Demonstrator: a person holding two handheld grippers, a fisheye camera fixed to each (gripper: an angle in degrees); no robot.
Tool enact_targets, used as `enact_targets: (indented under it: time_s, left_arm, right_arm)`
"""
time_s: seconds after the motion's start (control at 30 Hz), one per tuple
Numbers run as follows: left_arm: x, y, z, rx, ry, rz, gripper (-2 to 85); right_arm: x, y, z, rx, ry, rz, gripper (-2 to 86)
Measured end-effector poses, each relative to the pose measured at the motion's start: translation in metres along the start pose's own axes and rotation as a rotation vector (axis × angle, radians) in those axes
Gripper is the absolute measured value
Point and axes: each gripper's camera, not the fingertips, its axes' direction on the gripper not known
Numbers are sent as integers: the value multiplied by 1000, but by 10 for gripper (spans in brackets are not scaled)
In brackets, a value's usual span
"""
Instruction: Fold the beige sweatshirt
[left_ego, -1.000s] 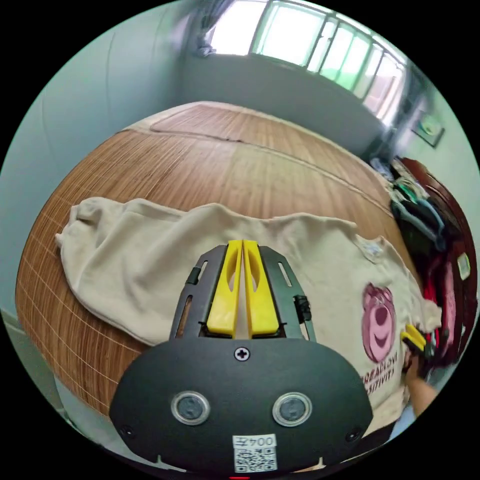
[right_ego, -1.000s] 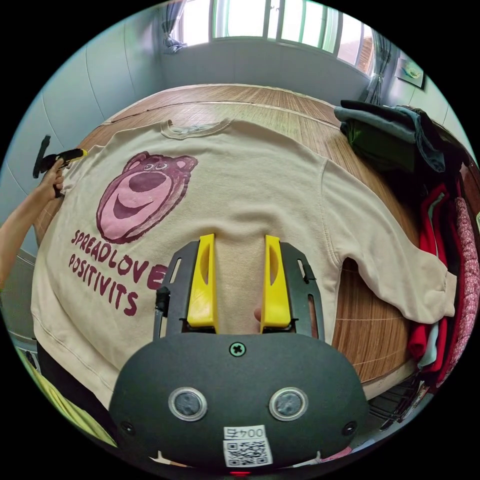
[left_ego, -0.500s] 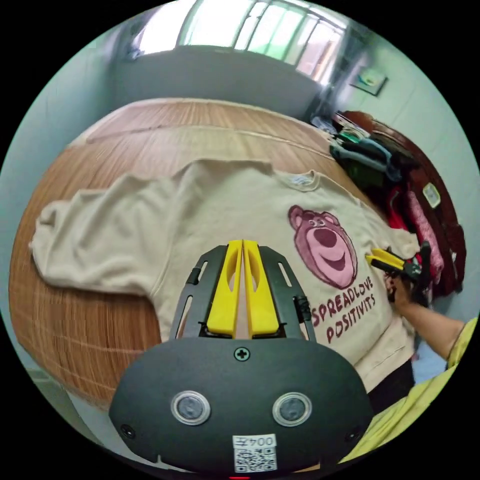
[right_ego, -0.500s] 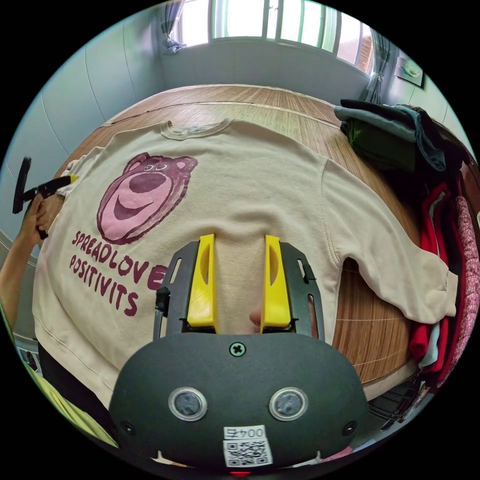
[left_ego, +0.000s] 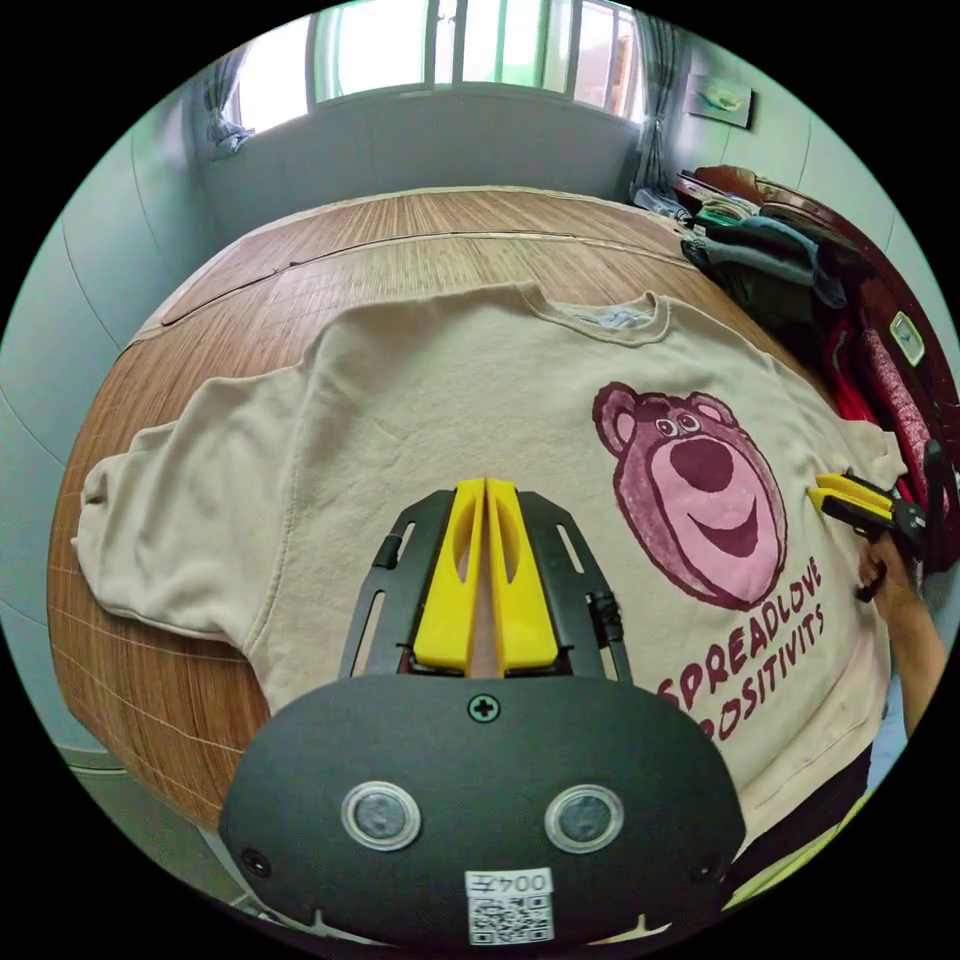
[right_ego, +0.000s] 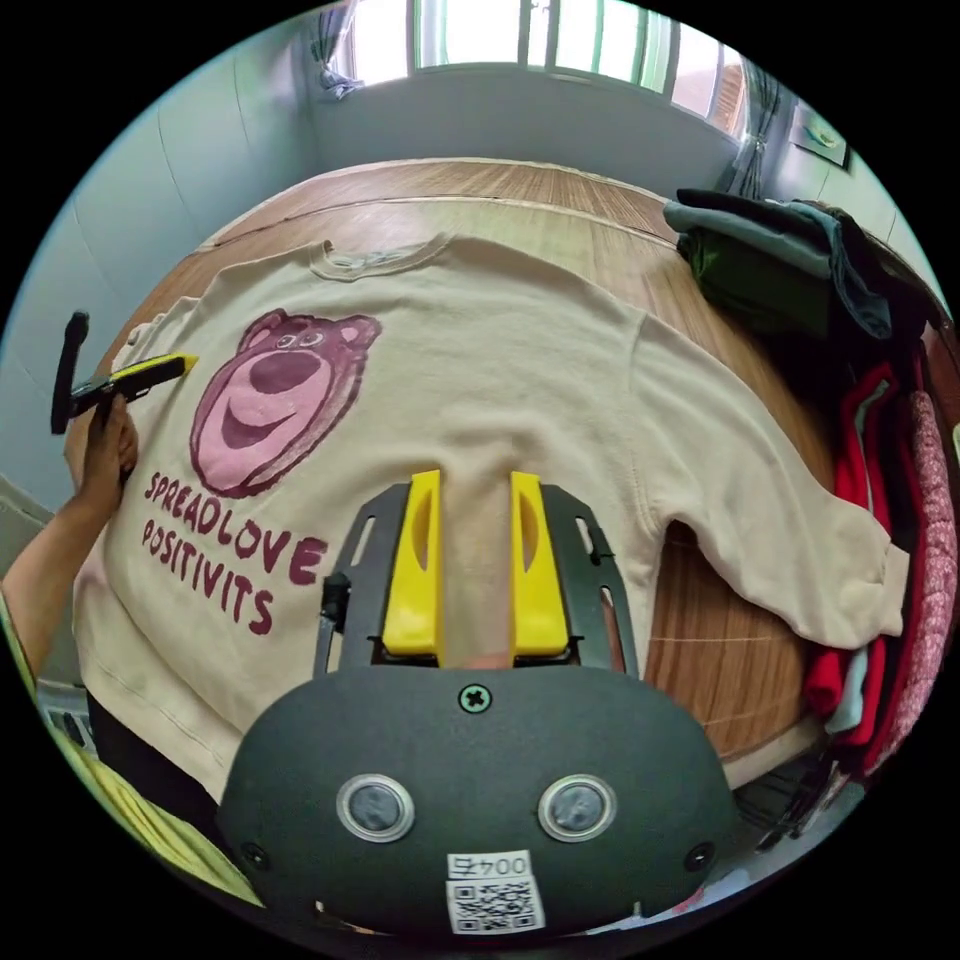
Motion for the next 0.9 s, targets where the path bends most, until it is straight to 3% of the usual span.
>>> enact_targets:
  time_s: [0.07,0.2,0.4,0.47,0.7,0.77,0.9]
  left_arm:
    - [-11,4,-1,14,76,-34,1]
    - [-19,8,-1,28,139,-64,2]
    - [0,10,-2,30,65,-23,2]
    - [0,11,-2,35,73,-26,2]
    - [8,14,-3,43,64,-20,2]
    - [11,15,-3,42,61,-19,2]
    - [16,15,-4,42,53,-16,2]
  right_arm:
    - [6,-22,-19,86,48,20,33]
    - [-2,-88,-36,209,-41,-129,75]
    - [-29,-221,12,91,77,-321,111]
    - [-24,-257,31,19,-1,-325,114]
    - [-6,-295,70,-132,-100,-327,115]
    - [6,-296,73,-179,-227,-276,74]
    - [20,-286,63,-137,-275,-225,27]
